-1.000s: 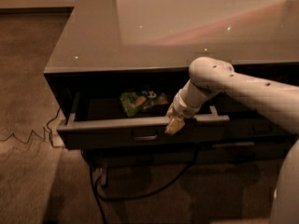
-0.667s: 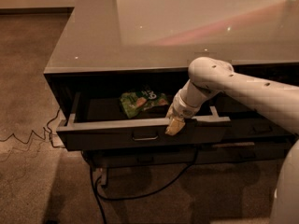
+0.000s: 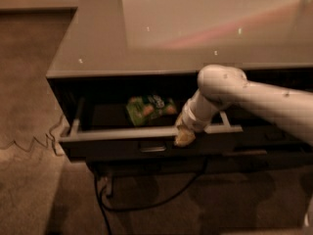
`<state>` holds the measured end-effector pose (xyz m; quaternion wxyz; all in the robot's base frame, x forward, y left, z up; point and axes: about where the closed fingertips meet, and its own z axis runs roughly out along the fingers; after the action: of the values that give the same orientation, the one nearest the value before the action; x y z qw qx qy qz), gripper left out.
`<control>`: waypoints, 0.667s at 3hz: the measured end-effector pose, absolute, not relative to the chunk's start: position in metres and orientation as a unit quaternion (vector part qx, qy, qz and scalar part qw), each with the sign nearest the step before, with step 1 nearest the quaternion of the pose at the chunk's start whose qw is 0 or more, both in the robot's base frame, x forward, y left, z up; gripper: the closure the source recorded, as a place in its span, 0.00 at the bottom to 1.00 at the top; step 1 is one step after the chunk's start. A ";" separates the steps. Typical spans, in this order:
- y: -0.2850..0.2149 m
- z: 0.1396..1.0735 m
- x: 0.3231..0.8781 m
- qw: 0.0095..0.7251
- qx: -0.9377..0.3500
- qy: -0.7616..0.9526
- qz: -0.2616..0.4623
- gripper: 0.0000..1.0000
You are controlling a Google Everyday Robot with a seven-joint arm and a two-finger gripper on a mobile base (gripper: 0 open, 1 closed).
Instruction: Open top drawer
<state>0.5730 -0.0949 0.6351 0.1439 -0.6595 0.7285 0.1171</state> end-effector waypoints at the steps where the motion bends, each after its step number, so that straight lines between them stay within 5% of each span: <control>1: -0.095 0.635 0.573 0.144 -0.659 0.728 0.117 0.81; 2: -0.095 0.635 0.573 0.144 -0.659 0.728 0.117 0.58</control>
Offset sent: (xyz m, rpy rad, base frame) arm 0.0000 0.0000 0.0000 0.0000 0.0000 0.0000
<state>0.5730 -0.0949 0.6350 0.1439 -0.6595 0.7285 0.1171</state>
